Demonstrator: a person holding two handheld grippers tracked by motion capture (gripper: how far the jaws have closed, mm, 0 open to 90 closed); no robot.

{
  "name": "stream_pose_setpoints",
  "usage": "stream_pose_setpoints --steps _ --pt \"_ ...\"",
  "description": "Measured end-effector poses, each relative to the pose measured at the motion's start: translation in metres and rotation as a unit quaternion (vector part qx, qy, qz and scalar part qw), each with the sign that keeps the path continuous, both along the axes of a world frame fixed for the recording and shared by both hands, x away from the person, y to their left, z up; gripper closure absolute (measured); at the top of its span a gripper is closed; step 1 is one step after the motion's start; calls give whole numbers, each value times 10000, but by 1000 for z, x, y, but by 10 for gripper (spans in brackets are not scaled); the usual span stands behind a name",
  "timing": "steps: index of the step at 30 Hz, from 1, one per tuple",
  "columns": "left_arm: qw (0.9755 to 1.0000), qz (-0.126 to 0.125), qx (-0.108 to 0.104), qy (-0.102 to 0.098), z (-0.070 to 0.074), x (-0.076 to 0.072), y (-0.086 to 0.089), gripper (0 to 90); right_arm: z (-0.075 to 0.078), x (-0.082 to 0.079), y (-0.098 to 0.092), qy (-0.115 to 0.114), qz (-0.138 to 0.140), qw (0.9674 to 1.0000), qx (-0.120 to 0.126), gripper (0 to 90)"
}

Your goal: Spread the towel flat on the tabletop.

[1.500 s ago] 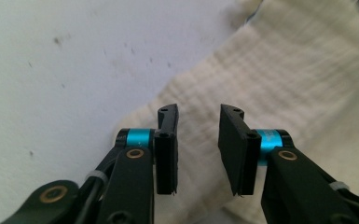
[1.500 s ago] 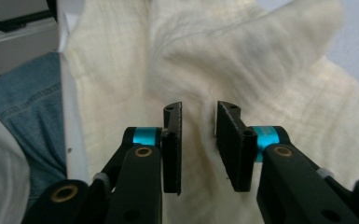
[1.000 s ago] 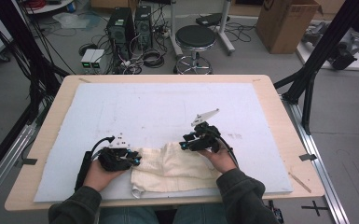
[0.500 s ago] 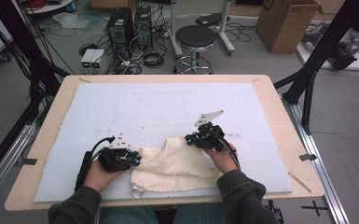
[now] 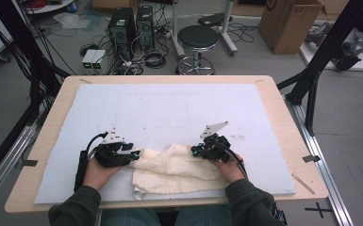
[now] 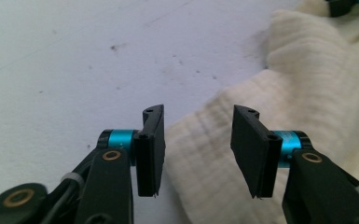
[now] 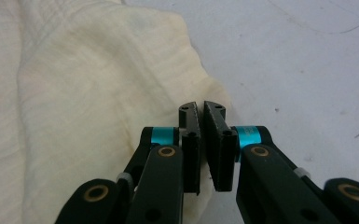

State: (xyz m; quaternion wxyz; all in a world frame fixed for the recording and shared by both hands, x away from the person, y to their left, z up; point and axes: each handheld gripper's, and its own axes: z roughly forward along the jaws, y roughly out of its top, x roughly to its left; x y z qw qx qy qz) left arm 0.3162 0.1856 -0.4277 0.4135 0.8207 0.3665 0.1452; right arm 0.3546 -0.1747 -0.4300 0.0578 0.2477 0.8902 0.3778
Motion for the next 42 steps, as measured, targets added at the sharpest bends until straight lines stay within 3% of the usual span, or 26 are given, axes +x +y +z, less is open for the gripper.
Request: stream_pose_setpoints --steps 5,7,10,14,17,21,25,27,31,37,42 --pt "9991 62 294 286 -7 5 -1 516 -3 0 -6 34 -45 9999 88 851" --pt "9989 -10 361 286 -7 5 -2 546 -3 0 -9 57 -86 9998 139 851" --pt "9987 -98 404 283 -8 4 -4 663 -4 1 -11 73 -73 9997 202 851" --pt "9988 -184 374 259 -8 2 -4 742 -5 1 -10 61 -71 9997 203 852" --pt "9990 -187 391 137 -7 1 -4 831 -6 4 -11 62 -59 9997 232 855" --pt "9993 -137 348 -25 -4 -1 -3 850 -5 5 -11 29 -52 9997 236 859" --pt "9998 35 108 -155 2 0 -1 850 -1 4 -11 -5 -55 9997 257 863" --pt "9998 59 92 -173 3 1 0 850 5 6 -11 -132 -48 9997 219 863" --pt "9996 138 -156 -186 9 6 0 846 14 10 -12 -261 -103 9993 266 864" --pt "9986 291 -417 -133 17 16 2 842 23 17 -16 -316 -165 9990 251 863" --pt "9984 388 -403 -97 16 22 3 842 25 21 -19 -344 -215 9989 245 863"
